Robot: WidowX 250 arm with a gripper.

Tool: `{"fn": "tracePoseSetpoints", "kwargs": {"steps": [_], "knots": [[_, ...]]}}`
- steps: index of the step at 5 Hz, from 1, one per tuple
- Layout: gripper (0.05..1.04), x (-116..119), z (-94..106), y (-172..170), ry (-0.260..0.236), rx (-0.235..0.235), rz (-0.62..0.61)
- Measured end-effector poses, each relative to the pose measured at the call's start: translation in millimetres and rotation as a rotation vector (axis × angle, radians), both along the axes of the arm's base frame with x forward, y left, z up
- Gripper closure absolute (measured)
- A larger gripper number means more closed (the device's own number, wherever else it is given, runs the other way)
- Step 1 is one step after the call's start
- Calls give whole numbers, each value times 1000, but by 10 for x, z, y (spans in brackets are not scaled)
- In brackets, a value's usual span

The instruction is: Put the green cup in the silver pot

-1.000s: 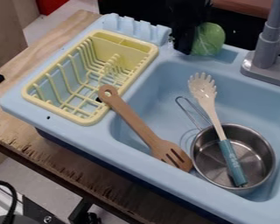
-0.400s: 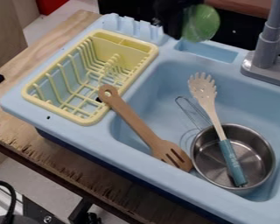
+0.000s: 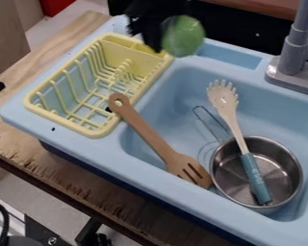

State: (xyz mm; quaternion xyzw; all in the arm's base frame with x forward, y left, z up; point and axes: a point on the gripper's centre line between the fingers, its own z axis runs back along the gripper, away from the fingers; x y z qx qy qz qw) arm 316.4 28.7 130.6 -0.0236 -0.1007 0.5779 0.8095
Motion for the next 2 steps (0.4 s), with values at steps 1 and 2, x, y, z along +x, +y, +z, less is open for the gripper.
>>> {"fn": "tracePoseSetpoints", "kwargs": {"steps": [1, 2], "knots": [[533, -134, -24, -64, -3, -31, -93], [533, -308, -80, -327, 5, -65, -167]]}}
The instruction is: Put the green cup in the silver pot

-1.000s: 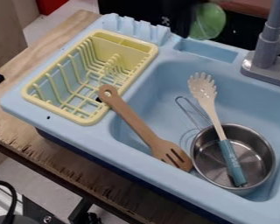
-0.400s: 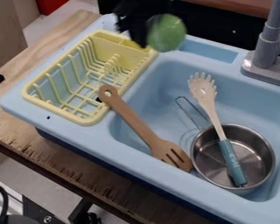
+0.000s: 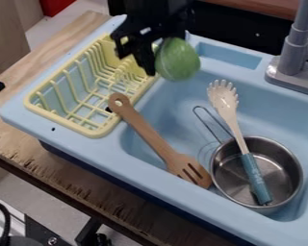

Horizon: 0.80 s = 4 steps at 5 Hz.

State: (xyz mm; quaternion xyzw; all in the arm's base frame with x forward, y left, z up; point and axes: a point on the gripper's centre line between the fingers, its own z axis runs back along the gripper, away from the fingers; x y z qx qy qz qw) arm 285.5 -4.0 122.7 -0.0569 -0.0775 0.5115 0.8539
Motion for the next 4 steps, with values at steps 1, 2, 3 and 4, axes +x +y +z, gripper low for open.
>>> {"fn": "tracePoseSetpoints", "kwargs": {"steps": [1, 2, 3, 4], "knots": [[533, -66, -57, -316, -4, -5, -71], [533, -85, -118, -616, 0, 9, -101], [534, -1, -221, -880, 4, 34, -84], [533, 7, -296, -1106, 7, 41, -91]]}}
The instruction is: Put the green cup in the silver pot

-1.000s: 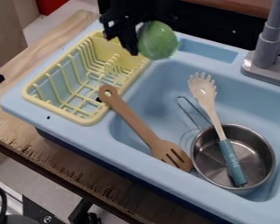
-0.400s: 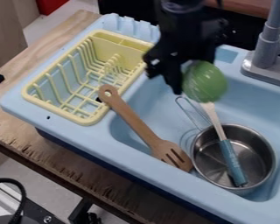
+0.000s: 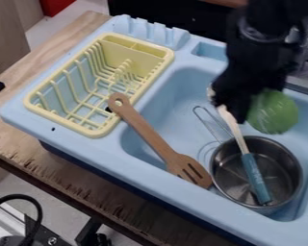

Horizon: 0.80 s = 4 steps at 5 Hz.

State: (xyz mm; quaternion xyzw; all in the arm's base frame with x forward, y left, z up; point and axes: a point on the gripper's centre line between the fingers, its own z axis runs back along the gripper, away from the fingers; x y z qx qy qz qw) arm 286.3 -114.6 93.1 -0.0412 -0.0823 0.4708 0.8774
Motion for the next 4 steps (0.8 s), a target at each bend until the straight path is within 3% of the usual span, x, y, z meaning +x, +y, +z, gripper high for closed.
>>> {"fn": "tracePoseSetpoints", "kwargs": {"steps": [3, 4], "knots": [[534, -221, -211, -209, -14, 25, -85], [476, -234, -210, -232, -6, 12, -79]]}}
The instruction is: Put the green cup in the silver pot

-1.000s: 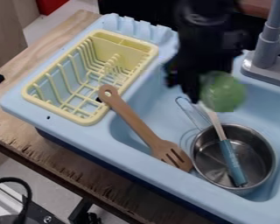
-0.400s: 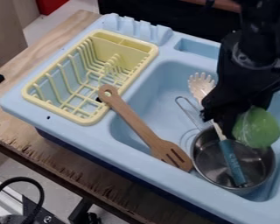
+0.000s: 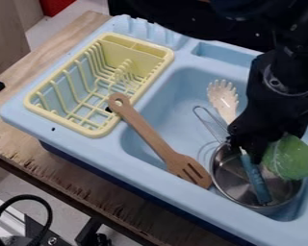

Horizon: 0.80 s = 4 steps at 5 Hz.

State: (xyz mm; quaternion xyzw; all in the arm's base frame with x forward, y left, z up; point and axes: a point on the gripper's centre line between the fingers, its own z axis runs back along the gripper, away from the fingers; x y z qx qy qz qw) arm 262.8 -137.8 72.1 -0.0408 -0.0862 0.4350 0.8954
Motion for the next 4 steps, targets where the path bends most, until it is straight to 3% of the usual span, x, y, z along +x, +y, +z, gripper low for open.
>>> {"fn": "tracePoseSetpoints", "kwargs": {"steps": [1, 2, 4], "knots": [[187, -60, -18, -15, 38, -7, -18], [76, -69, -16, 0, 50, -7, -32], [83, -74, 90, 44, 37, -8, -53]]}}
